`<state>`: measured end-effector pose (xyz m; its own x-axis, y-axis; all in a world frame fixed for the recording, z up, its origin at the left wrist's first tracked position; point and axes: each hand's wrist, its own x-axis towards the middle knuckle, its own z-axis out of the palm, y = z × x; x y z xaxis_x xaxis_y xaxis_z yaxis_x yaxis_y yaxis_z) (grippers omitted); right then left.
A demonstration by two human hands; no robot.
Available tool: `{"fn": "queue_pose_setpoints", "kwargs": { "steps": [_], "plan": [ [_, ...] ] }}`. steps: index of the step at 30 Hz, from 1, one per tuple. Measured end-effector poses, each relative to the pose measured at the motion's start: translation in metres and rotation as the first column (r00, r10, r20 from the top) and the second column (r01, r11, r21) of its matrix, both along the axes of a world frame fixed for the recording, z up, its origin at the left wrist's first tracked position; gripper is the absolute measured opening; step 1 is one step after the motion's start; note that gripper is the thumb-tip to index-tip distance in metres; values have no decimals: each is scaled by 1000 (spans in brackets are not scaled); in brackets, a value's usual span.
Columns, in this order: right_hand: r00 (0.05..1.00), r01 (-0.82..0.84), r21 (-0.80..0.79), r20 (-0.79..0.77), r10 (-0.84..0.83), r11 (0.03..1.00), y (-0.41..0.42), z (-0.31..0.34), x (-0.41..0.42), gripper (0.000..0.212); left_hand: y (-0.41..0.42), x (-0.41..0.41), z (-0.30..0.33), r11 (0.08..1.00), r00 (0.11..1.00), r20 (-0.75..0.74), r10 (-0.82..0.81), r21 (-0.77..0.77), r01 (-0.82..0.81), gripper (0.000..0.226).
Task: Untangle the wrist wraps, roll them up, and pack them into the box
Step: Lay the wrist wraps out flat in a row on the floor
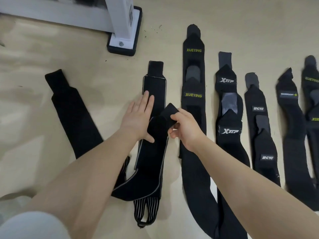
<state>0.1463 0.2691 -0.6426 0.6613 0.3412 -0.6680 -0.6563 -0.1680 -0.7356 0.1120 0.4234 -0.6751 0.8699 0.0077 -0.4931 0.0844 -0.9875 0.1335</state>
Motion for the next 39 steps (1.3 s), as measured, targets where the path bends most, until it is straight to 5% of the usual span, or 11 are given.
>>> {"fn": "queue_pose_setpoints", "kwargs": {
  "steps": [3,6,7,9,13,15,17,21,25,34,39],
  "plan": [
    [992,66,261,-124,-34,963,-3,12,-9,35,-6,-25,11,864,977,51,205,-478,-157,110],
    [968,129,440,-250,-17,889,1,24,-11,39,-18,-44,43,252,837,-254,484,-876,-411,65],
    [955,181,461,-294,-42,869,3,28,-11,30,-24,-49,56,113,798,-354,488,-881,-460,53],
    [936,257,440,-333,-110,860,7,32,-10,10,-33,-56,73,40,765,-456,455,-848,-529,35],
    [974,184,366,-190,-120,912,12,30,0,19,-33,-59,74,-88,689,-580,436,-789,-609,13],
    [999,41,163,-24,-38,986,13,24,9,24,-26,-56,70,-199,597,-699,394,-699,-687,16],
    [996,9,-31,94,-6,999,14,17,19,25,-20,-54,63,-222,549,-770,326,-626,-747,22],
    [983,84,-112,172,-64,990,31,0,32,23,-10,-59,40,-230,422,-883,207,-463,-856,34],
    [963,50,-286,267,30,957,52,-27,43,24,-10,-58,17,-110,428,-831,356,-492,-863,27],
    [869,-44,-572,382,314,819,66,-53,55,19,-4,-49,-10,-43,399,-758,516,-488,-872,16],
    [557,94,-896,408,723,434,74,-57,44,30,-4,-46,-14,-46,385,-771,507,-470,-882,23]
  ]
}}
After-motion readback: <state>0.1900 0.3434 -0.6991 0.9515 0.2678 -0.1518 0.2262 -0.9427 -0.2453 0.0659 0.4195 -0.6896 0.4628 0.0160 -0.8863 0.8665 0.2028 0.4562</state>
